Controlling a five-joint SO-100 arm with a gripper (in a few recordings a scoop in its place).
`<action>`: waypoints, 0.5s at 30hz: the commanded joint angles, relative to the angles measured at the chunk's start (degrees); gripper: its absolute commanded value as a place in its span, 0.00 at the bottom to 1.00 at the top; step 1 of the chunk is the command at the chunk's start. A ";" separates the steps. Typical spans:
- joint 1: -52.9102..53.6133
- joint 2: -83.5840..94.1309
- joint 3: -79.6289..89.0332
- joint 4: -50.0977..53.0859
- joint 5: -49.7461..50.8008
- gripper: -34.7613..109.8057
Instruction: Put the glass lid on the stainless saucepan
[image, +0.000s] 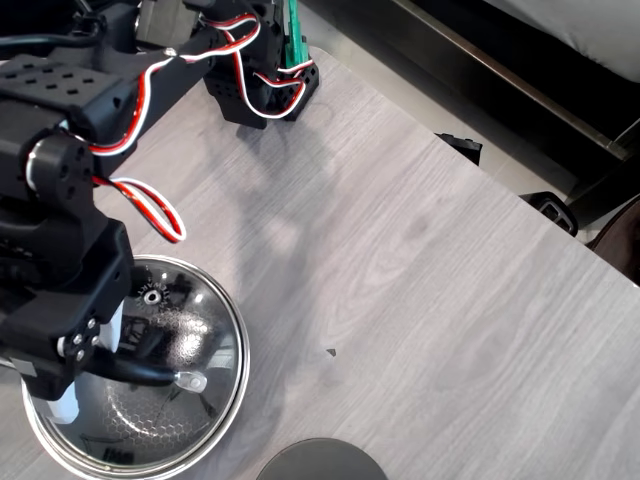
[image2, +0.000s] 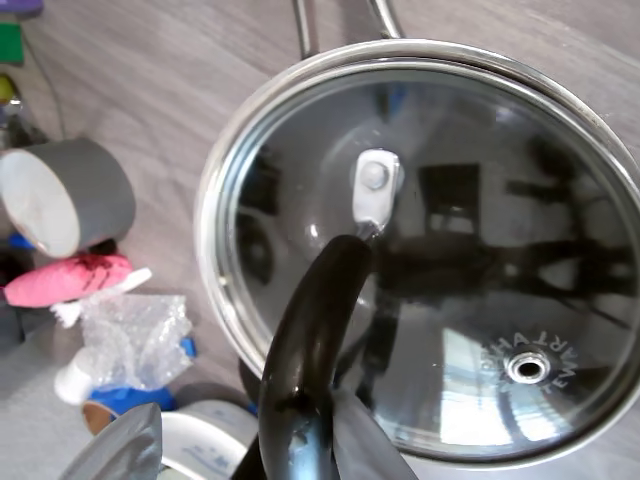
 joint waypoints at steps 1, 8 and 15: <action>0.70 4.92 -3.87 0.09 0.00 0.38; 0.44 7.73 -3.87 0.26 -0.26 0.38; 0.26 3.43 -3.60 2.37 -0.35 0.33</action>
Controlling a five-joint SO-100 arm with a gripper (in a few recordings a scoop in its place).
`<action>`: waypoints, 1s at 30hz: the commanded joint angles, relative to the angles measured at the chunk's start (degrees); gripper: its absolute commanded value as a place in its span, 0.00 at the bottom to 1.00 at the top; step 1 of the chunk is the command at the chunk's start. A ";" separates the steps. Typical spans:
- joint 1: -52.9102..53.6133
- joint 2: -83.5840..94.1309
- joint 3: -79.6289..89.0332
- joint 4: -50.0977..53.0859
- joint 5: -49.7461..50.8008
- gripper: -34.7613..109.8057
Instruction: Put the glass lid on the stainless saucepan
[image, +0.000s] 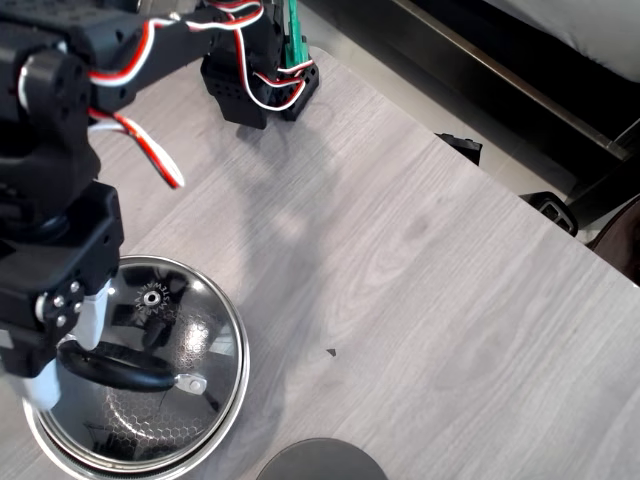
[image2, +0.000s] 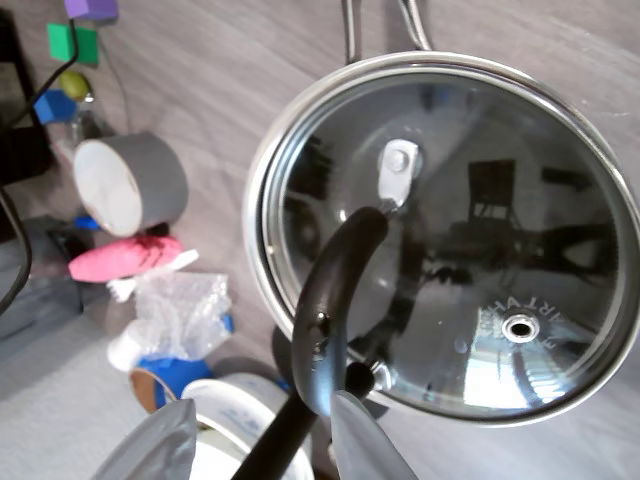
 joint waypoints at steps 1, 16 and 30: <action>0.26 -0.79 -1.76 0.53 -0.26 0.33; -1.23 -8.44 -2.11 0.09 0.35 0.24; -1.49 -8.70 -7.47 1.05 0.53 0.24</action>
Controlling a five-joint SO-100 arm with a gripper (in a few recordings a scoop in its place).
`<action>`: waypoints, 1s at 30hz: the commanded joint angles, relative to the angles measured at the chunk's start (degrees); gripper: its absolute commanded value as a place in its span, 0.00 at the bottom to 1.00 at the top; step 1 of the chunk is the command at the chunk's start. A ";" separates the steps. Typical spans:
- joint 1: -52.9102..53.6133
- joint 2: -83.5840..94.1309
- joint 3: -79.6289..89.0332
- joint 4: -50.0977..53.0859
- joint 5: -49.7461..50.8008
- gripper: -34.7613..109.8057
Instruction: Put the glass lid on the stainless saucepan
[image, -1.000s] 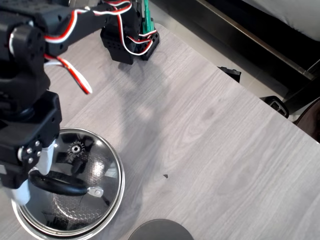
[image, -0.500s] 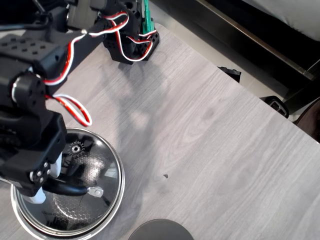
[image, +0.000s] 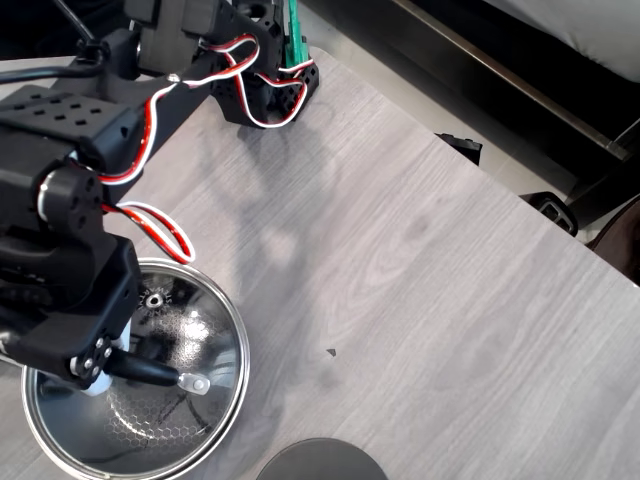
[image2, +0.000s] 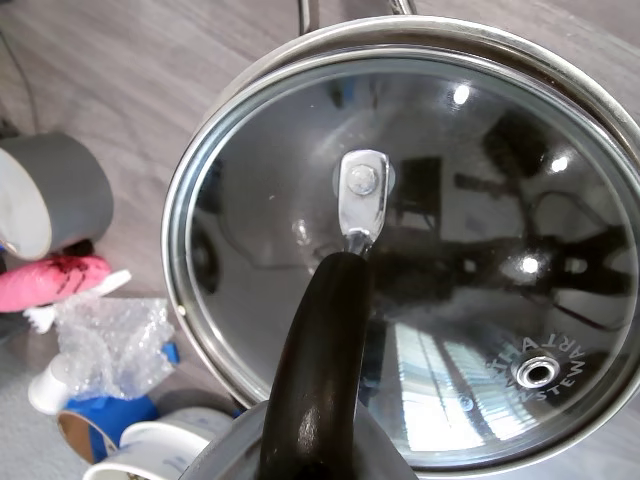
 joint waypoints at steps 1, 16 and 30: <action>0.18 0.44 -3.25 0.26 0.18 0.24; 1.49 0.70 -3.16 0.88 -0.53 0.42; -0.09 17.58 17.75 0.79 -1.14 0.42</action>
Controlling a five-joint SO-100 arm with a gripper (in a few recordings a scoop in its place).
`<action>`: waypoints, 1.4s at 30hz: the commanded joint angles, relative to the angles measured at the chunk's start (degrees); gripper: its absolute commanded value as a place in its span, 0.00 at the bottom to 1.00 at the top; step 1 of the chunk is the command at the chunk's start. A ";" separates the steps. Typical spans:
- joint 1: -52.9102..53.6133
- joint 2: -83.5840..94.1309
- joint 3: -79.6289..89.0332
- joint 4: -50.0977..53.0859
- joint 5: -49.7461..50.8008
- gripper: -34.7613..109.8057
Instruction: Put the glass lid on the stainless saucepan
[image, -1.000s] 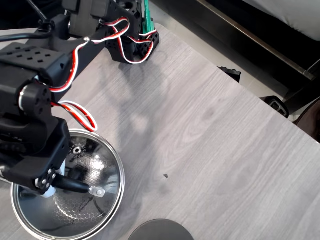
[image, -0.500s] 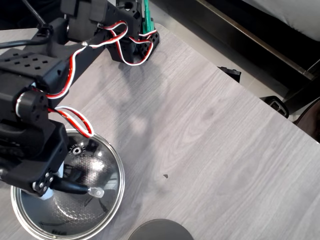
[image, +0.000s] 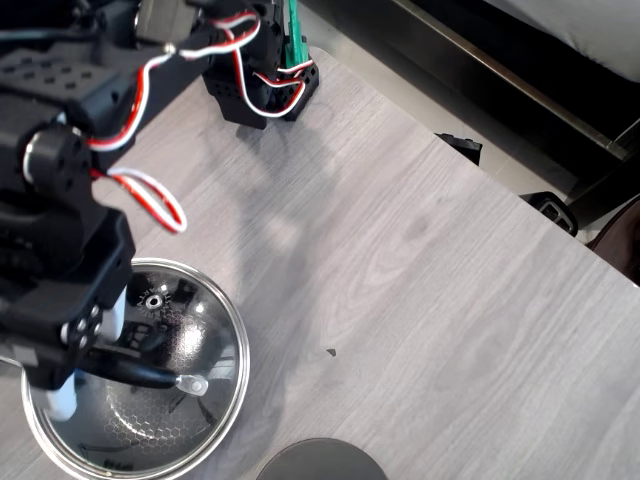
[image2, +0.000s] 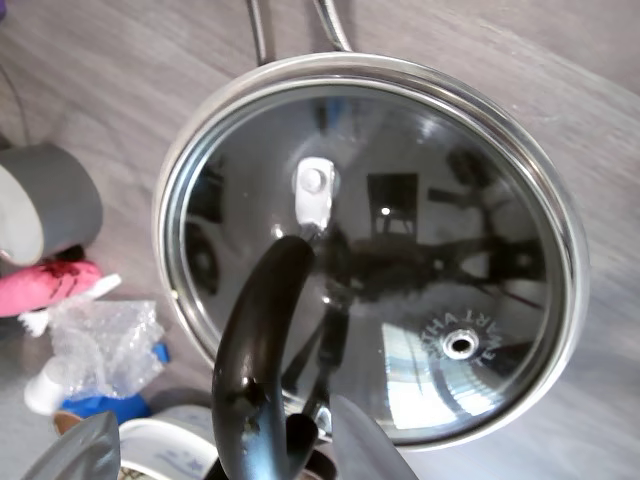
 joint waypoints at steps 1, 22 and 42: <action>-1.67 10.37 9.05 0.26 -0.35 0.42; -21.09 100.72 120.15 -37.79 -3.69 0.24; -17.40 117.25 141.50 -31.38 -3.16 0.24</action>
